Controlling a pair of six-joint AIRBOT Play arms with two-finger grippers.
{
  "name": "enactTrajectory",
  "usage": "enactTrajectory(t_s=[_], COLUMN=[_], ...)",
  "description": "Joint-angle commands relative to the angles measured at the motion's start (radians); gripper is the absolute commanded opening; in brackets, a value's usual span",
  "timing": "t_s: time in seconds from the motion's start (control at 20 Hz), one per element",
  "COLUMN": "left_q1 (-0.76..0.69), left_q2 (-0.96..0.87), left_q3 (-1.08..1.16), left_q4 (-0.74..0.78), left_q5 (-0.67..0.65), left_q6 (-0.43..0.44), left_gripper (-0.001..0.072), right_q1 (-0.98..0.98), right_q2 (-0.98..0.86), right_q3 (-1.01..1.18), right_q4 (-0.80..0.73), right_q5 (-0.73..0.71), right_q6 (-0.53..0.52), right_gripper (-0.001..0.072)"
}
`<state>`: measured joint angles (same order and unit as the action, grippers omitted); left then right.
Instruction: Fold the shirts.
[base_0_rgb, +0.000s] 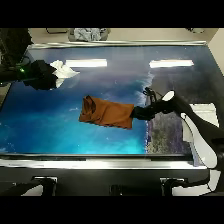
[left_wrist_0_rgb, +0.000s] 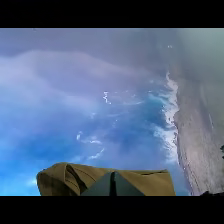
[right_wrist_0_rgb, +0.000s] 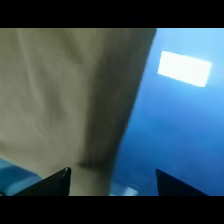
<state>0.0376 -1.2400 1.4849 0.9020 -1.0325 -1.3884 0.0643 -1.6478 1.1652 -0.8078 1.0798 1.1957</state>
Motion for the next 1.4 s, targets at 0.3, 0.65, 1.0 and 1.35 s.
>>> enactTrajectory(t_s=[0.3,0.65,1.0,1.35], left_q1=[-0.008,-0.008,-0.008,-0.008], left_q2=[0.0,-0.006,-0.011,-0.012], left_q3=[0.0,-0.001,-0.031,-0.073], left_q4=[0.0,0.001,0.0,0.0], left_q5=[0.0,0.0,0.0,0.003], left_q6=[0.0,0.002,0.019,0.02], left_gripper=[0.0034,0.0033,0.0034,0.0034], right_q1=[-0.023,-0.294,-0.689,-0.943], right_q2=[-0.058,0.089,0.106,0.12], right_q3=[-0.021,0.456,0.732,0.76], right_q4=[0.358,0.154,0.097,0.095], right_q5=[0.009,0.348,0.514,0.466], right_q6=[-0.297,-0.136,-0.002,-0.011], right_gripper=[0.0041,0.0041,0.0041,0.0041])
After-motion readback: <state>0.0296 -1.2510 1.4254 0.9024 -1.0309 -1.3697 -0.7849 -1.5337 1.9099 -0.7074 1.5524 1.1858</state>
